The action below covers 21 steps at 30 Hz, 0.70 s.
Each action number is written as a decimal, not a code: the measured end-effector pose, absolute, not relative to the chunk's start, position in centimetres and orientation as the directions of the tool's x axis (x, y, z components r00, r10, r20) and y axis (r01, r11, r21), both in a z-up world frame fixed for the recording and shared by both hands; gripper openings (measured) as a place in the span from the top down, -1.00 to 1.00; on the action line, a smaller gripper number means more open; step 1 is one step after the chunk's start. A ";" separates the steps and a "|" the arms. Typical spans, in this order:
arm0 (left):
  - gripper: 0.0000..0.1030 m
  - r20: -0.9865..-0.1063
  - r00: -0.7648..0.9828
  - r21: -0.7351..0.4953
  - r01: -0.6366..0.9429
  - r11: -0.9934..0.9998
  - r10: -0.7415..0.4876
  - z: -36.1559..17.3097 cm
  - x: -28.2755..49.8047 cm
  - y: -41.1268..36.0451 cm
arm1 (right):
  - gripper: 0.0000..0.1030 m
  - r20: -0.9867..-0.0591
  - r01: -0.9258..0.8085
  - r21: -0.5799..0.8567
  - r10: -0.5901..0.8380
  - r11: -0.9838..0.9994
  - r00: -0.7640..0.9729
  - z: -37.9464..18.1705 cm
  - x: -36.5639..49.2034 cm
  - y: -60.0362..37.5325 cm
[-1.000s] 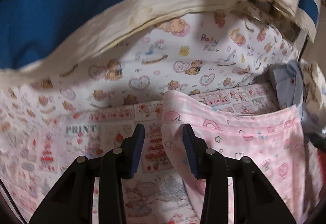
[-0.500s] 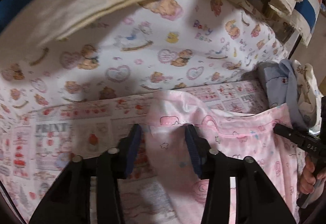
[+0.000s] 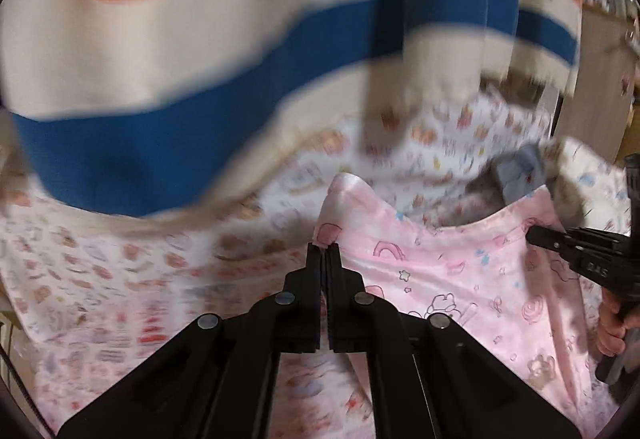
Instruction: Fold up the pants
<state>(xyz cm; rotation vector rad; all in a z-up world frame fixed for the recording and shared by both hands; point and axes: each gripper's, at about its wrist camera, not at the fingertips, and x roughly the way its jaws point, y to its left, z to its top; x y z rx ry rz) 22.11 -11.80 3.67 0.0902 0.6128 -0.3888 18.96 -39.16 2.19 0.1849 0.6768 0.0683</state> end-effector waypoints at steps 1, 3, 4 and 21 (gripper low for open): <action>0.97 -0.557 0.763 -0.029 0.377 0.926 -0.328 4.7 21.4 -11.0 | 0.89 -0.590 -0.028 0.205 0.146 0.978 0.794 3.2 18.6 -39.0; 0.97 -0.542 0.778 -0.024 0.363 0.931 -0.318 6.2 20.8 -10.1 | 0.89 -0.564 -0.053 0.204 0.161 0.978 0.810 4.4 18.6 -38.1; 0.97 -0.548 0.780 -0.024 0.344 0.939 -0.301 6.9 20.8 -9.6 | 0.89 -0.559 -0.057 0.200 0.162 0.978 0.813 4.8 18.7 -37.7; 0.86 -0.742 0.634 -0.072 0.245 0.967 -0.216 -3.0 28.3 -11.4 | 0.82 -0.728 0.097 0.138 0.035 0.986 0.685 -1.5 25.8 -37.4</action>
